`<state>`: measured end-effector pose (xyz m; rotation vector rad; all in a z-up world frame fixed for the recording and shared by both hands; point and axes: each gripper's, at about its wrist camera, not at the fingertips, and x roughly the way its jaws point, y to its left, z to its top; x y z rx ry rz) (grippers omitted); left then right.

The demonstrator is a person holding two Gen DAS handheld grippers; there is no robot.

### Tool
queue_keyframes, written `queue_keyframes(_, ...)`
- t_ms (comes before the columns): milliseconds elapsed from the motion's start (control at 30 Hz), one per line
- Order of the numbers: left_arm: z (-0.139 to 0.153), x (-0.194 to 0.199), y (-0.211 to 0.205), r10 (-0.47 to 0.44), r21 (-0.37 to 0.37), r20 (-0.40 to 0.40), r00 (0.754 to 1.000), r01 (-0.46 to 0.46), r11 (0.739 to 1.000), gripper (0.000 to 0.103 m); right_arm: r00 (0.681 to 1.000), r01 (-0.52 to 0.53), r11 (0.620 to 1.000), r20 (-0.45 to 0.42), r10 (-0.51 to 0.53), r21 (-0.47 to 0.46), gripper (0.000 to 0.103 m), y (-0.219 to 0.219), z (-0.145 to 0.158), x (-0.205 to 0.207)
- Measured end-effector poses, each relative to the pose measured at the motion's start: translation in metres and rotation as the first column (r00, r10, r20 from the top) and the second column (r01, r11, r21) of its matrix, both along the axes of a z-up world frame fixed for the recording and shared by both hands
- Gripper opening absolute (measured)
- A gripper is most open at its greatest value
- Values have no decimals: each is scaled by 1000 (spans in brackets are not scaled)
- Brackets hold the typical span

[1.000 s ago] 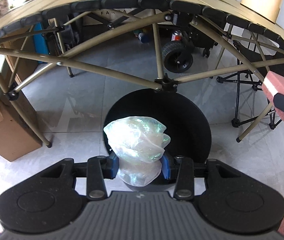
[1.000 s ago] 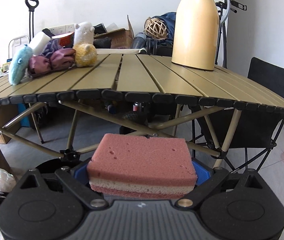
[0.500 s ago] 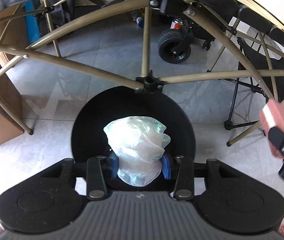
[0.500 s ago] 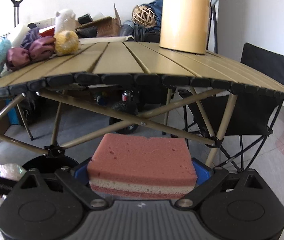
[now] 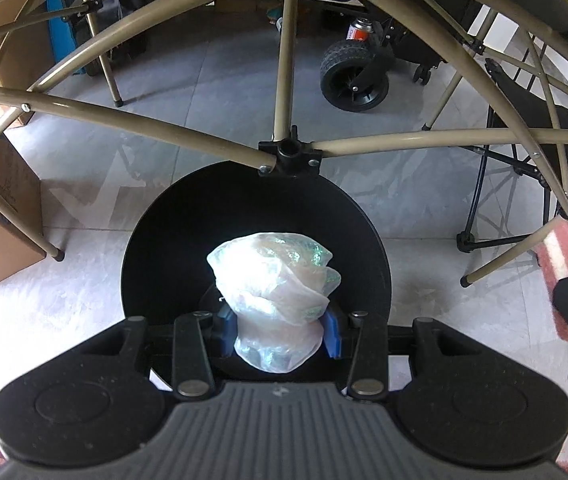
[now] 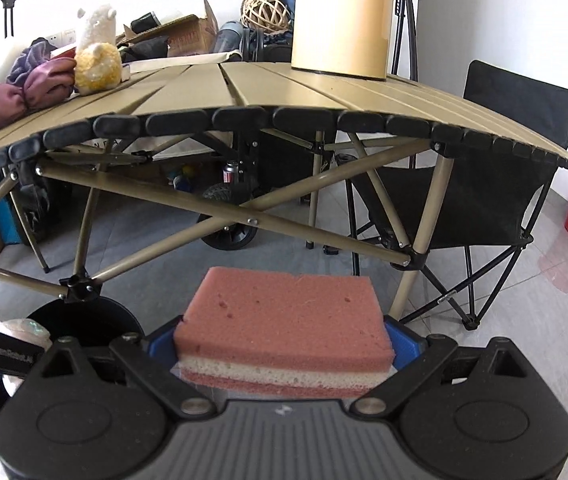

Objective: Collect trash
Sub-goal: 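Lower the plastic bag over the black bin and open the left tool, then move the right tool over the black bin and release the pink sponge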

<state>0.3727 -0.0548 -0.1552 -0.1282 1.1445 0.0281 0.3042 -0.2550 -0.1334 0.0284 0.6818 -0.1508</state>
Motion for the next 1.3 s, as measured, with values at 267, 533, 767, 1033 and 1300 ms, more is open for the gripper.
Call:
queue_keyframes(267, 1, -1, -1, 8, 24, 14, 1000, -8, 1000, 76, 1000, -1, 1000, 16, 1, 2, 98, 0, 4, -3)
queue_keyframes(533, 5, 0, 2, 16, 27, 13, 1000, -16, 999, 103, 1000, 2, 1000, 16, -2, 4, 98, -1, 4, -3)
queue_keyframes(767, 5, -2, 2, 6, 36, 12, 1000, -7, 999, 103, 1000, -5, 1000, 15, 5, 4, 98, 1, 4, -3)
queue_keyframes(1033, 7, -4, 5, 6, 36, 17, 1000, -7, 999, 103, 1000, -12, 1000, 9, 12, 3, 98, 4, 4, -3)
queue_keyframes(1300, 11, -8, 17, 21, 42, 27, 999, -22, 999, 103, 999, -36, 999, 7, 36, 1, 98, 13, 5, -4)
